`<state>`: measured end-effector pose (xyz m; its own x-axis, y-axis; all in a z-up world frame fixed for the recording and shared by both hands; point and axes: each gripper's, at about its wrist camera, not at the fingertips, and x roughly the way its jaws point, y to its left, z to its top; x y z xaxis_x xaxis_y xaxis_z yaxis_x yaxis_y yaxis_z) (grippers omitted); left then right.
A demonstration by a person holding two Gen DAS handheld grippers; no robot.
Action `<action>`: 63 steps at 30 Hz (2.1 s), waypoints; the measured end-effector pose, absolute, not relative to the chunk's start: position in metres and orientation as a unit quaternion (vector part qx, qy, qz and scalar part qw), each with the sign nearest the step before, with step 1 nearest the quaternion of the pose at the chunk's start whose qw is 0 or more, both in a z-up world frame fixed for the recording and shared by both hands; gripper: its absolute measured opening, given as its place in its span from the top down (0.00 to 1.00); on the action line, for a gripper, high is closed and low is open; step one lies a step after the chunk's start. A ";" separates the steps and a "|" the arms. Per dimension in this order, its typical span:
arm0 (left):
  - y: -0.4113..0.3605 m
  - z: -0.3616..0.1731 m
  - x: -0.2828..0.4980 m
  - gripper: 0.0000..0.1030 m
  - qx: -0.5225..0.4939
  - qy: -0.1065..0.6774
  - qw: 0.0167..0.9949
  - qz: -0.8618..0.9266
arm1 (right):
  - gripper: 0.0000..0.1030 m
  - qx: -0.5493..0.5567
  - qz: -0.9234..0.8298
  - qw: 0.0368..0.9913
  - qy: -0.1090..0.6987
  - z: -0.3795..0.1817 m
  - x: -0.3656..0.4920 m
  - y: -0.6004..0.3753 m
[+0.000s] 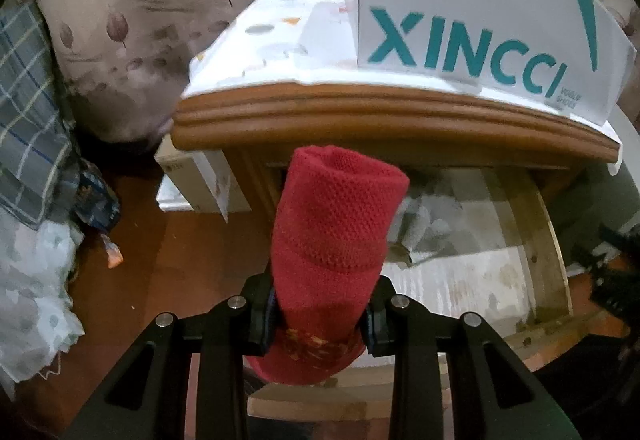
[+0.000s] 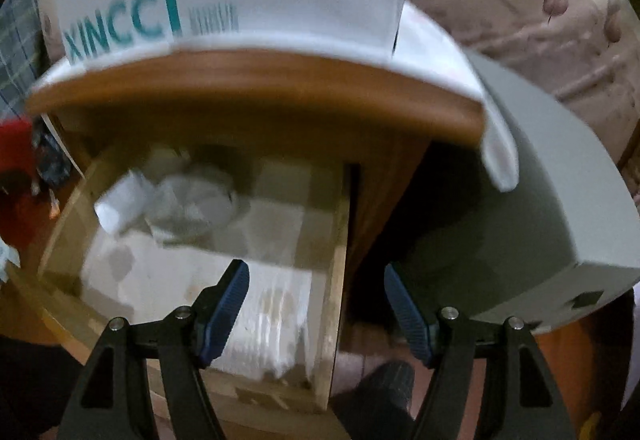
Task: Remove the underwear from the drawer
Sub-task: 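Withdraw the right gripper from the box back over the drawer, then carry the red sock into the shoe box and open the left gripper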
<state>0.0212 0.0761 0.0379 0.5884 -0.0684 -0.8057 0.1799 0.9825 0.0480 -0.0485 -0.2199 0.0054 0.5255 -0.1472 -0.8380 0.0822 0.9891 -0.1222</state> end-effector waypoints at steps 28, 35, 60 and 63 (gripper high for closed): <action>0.056 0.182 0.000 0.72 0.020 0.413 0.908 -0.060 | 0.30 0.079 -0.196 0.805 0.554 -0.022 -0.050 -0.273; 0.031 0.257 0.005 0.72 0.049 0.364 0.927 -0.079 | 0.30 0.090 -0.212 0.799 0.556 -0.022 -0.051 -0.277; -0.116 0.237 0.149 0.72 0.094 0.429 0.880 -0.179 | 0.30 0.091 -0.201 0.797 0.563 -0.023 -0.052 -0.283; -0.120 0.220 0.157 0.72 0.097 0.446 0.873 -0.173 | 0.30 0.095 -0.200 0.795 0.565 -0.024 -0.051 -0.284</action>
